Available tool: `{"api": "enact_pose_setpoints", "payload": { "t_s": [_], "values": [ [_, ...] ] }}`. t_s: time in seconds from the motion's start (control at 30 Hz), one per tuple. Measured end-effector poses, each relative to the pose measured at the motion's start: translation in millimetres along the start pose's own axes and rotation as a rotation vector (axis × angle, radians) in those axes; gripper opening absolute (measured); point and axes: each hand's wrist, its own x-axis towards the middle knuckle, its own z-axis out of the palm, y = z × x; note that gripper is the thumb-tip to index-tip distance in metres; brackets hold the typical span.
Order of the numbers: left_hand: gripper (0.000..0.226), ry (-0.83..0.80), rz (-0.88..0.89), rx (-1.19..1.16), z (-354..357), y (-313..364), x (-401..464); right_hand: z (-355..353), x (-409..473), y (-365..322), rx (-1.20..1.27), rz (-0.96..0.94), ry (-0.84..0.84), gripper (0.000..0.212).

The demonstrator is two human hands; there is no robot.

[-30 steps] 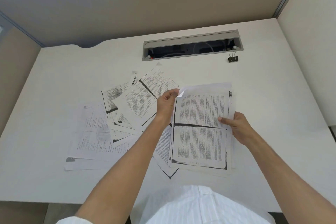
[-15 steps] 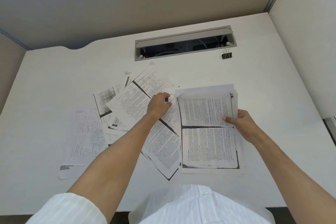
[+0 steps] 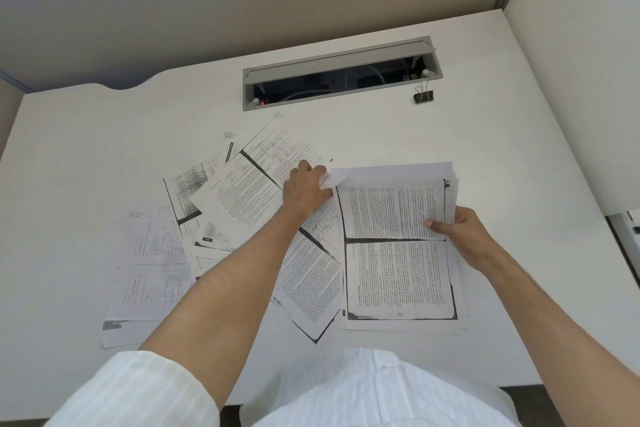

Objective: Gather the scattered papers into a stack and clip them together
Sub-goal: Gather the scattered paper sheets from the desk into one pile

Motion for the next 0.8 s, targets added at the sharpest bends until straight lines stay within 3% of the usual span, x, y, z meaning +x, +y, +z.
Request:
{"api": "enact_pose_setpoints", "payload": {
  "t_s": [0.23, 0.43, 0.8],
  "values": [
    [0.009, 0.058, -0.044, -0.241, 2, 0, 6, -1, -1, -1, -0.035, 0.013, -0.043, 0.026],
    [0.01, 0.076, -0.155, -0.852, -5, -3, -11, 1, -1, -4, -0.029, 0.005, -0.07, 0.027],
    [0.015, 0.217, -0.269, -1.299, -19, -19, -48, 13, -9, -14, 0.085, -0.024, -0.126, 0.041]
  ]
}}
